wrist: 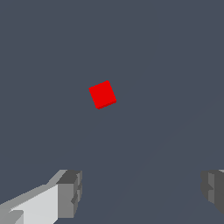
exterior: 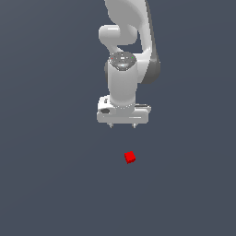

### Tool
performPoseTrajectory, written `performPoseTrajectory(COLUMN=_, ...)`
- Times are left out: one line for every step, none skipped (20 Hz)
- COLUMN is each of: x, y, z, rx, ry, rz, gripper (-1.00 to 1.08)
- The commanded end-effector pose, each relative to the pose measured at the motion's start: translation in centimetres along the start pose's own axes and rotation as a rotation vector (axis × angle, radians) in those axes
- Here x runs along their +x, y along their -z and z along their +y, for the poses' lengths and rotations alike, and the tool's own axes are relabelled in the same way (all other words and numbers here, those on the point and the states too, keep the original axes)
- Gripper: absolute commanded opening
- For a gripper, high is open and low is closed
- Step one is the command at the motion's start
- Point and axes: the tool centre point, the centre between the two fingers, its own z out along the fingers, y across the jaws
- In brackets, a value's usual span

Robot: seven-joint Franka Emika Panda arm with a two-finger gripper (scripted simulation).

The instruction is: Pick up the red cube and move it to a goal position.

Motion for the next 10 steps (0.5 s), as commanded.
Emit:
performPoseTrajectory(x=0.0, y=0.0, z=0.0, rx=0.000, ry=0.000, rz=0.000, gripper=1.00)
performPoseTrajectory(x=0.0, y=0.0, z=0.0, rx=0.000, ry=0.001, rz=0.000, gripper=1.00)
performPoseTrajectory(x=0.0, y=-0.1, z=0.0, rx=0.000, ry=0.002, rz=0.000, gripper=1.00)
performPoseTrajectory(x=0.1, y=-0.2, z=0.0, rx=0.000, ry=0.005, rz=0.000, gripper=1.00)
performPoseTrajectory(x=0.2, y=-0.4, z=0.0, rx=0.000, ry=0.008, rz=-0.001, gripper=1.00)
performPoseTrajectory(x=0.3, y=-0.6, z=-0.1, rx=-0.001, ry=0.013, rz=-0.001, gripper=1.00)
performPoseTrajectory(x=0.4, y=-0.8, z=-0.1, rx=-0.001, ry=0.019, rz=-0.001, gripper=1.00)
performPoseTrajectory(x=0.6, y=-1.1, z=-0.2, rx=-0.002, ry=0.025, rz=-0.002, gripper=1.00)
performPoseTrajectory(x=0.7, y=-1.4, z=-0.2, rx=-0.002, ry=0.033, rz=-0.002, gripper=1.00)
performPoseTrajectory(x=0.9, y=-1.8, z=-0.3, rx=-0.002, ry=0.042, rz=-0.003, gripper=1.00)
